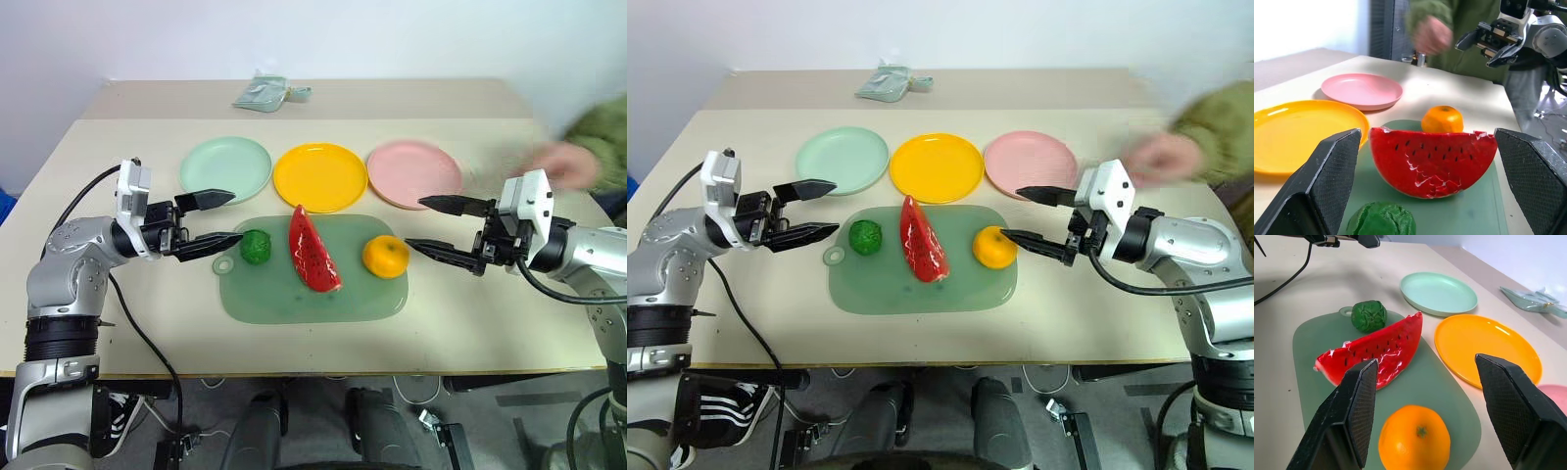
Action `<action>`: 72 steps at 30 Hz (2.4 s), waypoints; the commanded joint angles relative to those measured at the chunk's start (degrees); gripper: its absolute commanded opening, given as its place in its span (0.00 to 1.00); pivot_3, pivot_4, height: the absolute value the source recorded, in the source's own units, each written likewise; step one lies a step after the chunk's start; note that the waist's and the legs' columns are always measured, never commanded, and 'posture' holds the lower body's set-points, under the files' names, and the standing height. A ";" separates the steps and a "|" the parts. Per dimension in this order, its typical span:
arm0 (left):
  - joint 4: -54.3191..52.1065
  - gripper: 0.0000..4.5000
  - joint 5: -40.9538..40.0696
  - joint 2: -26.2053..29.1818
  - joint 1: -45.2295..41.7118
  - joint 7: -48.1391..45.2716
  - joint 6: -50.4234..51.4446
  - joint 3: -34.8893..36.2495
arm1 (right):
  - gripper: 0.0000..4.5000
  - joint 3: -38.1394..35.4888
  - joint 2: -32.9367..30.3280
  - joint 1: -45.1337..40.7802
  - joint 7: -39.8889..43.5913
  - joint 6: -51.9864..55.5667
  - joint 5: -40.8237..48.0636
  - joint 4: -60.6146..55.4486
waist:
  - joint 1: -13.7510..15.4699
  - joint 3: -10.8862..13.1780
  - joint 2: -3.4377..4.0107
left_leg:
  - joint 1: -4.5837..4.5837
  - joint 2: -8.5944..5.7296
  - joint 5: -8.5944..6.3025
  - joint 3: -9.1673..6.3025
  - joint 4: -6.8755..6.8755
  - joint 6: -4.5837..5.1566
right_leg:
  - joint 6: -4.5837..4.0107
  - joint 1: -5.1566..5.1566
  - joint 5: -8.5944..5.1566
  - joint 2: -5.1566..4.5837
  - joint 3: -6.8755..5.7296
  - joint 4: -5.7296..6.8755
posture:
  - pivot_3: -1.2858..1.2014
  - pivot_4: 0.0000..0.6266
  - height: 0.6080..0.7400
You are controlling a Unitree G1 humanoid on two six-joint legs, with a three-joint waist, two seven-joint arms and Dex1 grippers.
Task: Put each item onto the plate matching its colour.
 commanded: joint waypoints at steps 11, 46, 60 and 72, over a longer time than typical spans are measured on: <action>-0.95 1.00 -1.17 4.14 2.76 0.05 -0.90 4.38 | 0.71 0.50 0.23 -4.88 -0.46 1.25 1.57 -1.49 | -0.07 0.00 0.00 | 0.00 0.01 0.00 -0.01 -0.01 0.00 | 0.00 0.00 0.00 0.00 0.00 0.00 | 0.52 0.24 1.00; 18.06 1.00 16.06 -7.67 -4.16 4.94 -22.39 -8.83 | 0.99 9.75 2.80 -13.65 -2.99 9.05 2.80 -8.95 | 0.08 0.00 -0.02 | -0.02 -0.01 0.00 0.00 0.01 0.00 | 0.00 -0.02 0.01 -0.01 -0.01 0.00 | 0.52 0.24 1.00; 29.97 0.57 22.38 -11.63 -6.83 9.93 -30.95 -11.08 | 1.00 8.96 1.86 -11.67 -4.09 9.85 3.17 -10.63 | 0.16 -0.01 -0.02 | -0.02 -0.02 0.00 -0.01 0.04 0.00 | 0.01 -0.01 0.01 -0.01 -0.01 0.02 | 0.52 0.24 1.00; 38.53 0.57 19.84 -11.93 -20.31 38.37 -28.28 2.28 | 1.00 12.41 9.00 -17.63 -11.74 8.64 -2.27 -3.11 | 0.16 -0.01 -0.05 | -0.02 -0.02 0.00 -0.05 0.10 0.00 | 0.02 -0.01 0.02 -0.01 -0.03 0.06 | 0.52 0.24 1.00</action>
